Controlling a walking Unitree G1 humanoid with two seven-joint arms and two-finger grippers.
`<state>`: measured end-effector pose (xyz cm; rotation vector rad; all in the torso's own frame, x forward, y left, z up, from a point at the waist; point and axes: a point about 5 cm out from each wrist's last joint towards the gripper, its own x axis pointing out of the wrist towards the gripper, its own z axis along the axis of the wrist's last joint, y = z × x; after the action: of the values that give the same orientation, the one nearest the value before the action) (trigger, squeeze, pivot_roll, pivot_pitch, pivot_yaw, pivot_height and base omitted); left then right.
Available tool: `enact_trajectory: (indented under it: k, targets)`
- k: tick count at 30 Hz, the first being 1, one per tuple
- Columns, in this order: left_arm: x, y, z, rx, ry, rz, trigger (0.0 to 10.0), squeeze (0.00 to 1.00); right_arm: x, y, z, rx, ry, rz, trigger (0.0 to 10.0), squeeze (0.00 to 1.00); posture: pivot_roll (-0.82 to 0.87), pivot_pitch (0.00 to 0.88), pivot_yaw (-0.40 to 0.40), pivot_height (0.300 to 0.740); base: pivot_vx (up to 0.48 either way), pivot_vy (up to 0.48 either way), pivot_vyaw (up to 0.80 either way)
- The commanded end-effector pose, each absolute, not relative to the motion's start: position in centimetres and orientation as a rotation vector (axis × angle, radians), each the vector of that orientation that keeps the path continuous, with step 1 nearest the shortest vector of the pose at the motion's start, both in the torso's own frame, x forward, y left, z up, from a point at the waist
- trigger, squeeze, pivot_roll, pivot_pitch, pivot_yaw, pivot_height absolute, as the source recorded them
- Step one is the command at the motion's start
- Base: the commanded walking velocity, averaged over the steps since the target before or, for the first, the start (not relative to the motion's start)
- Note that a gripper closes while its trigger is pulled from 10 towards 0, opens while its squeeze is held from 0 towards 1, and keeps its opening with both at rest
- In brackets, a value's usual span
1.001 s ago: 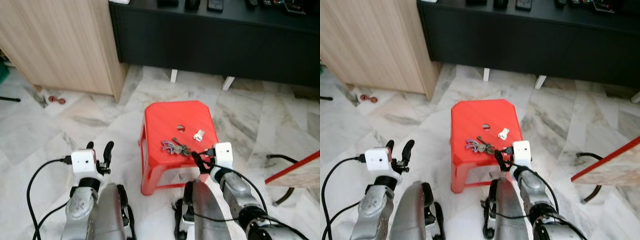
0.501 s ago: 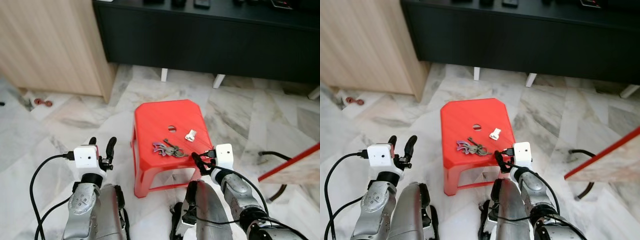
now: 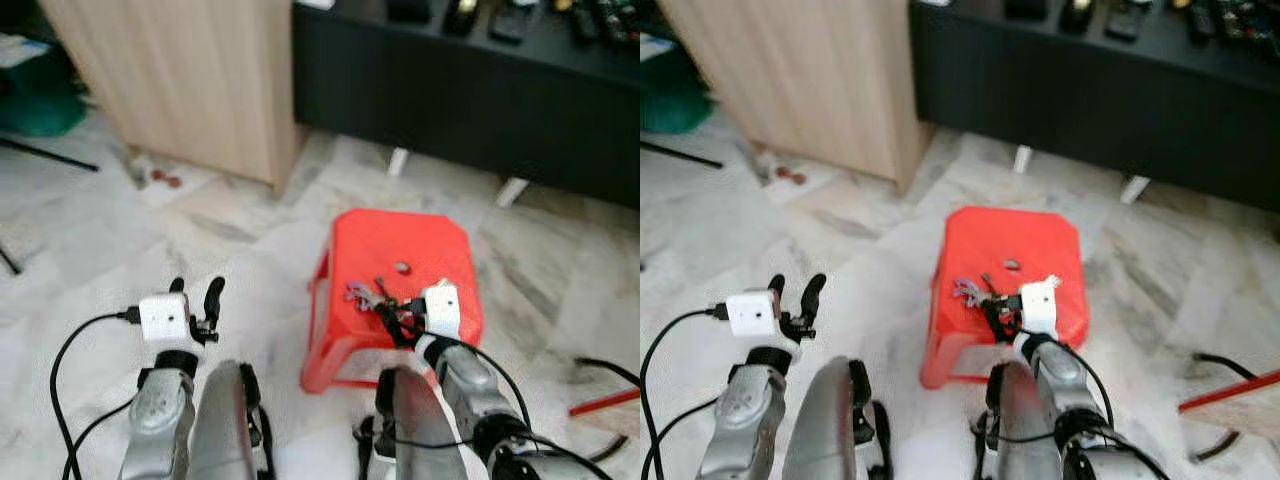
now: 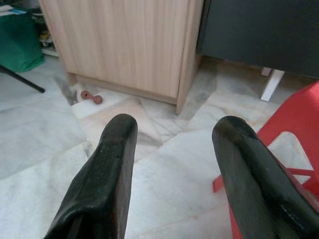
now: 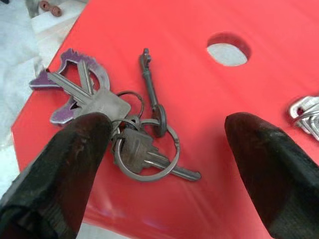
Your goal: Hang keys on a hook
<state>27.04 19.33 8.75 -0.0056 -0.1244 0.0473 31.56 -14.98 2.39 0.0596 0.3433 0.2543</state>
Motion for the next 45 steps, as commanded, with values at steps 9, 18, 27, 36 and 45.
enact_trajectory:
  k: [9, 18, 27, 36, 45]
  targets:
    - [26.8, 18.8, 8.4, -0.014, -0.122, 0.023, 10.0, 0.00, 31.5, -16.2, 2.7, 0.115, 0.283, 0.185, 10.0, 0.00, 0.03, 0.264, -0.086, 0.591, 0.000, 0.000, 0.00]
    - [26.9, 18.6, 8.5, -0.022, -0.126, 0.010, 10.0, 0.00, 32.5, -16.5, 4.3, 0.146, 0.187, 0.168, 10.0, 0.00, 0.02, 0.260, -0.085, 0.591, 0.000, 0.000, 0.00]
    - [26.9, 18.6, 8.4, -0.021, -0.121, 0.010, 10.0, 0.00, 31.9, -16.3, 3.3, 0.122, 0.248, 0.187, 10.0, 0.00, 0.02, 0.263, -0.085, 0.591, 0.236, 0.000, 0.00]
    - [26.9, 18.5, 8.2, -0.020, -0.115, 0.007, 10.0, 0.00, 31.6, -16.3, 2.9, 0.122, 0.261, 0.182, 10.0, 0.00, 0.02, 0.265, -0.083, 0.591, 0.280, 0.000, 0.00]
    - [26.8, 18.4, 8.1, -0.017, -0.107, 0.000, 10.0, 0.00, 31.5, -16.3, 2.9, 0.122, 0.265, 0.183, 10.0, 0.00, 0.02, 0.270, -0.085, 0.591, 0.250, 0.000, 0.00]
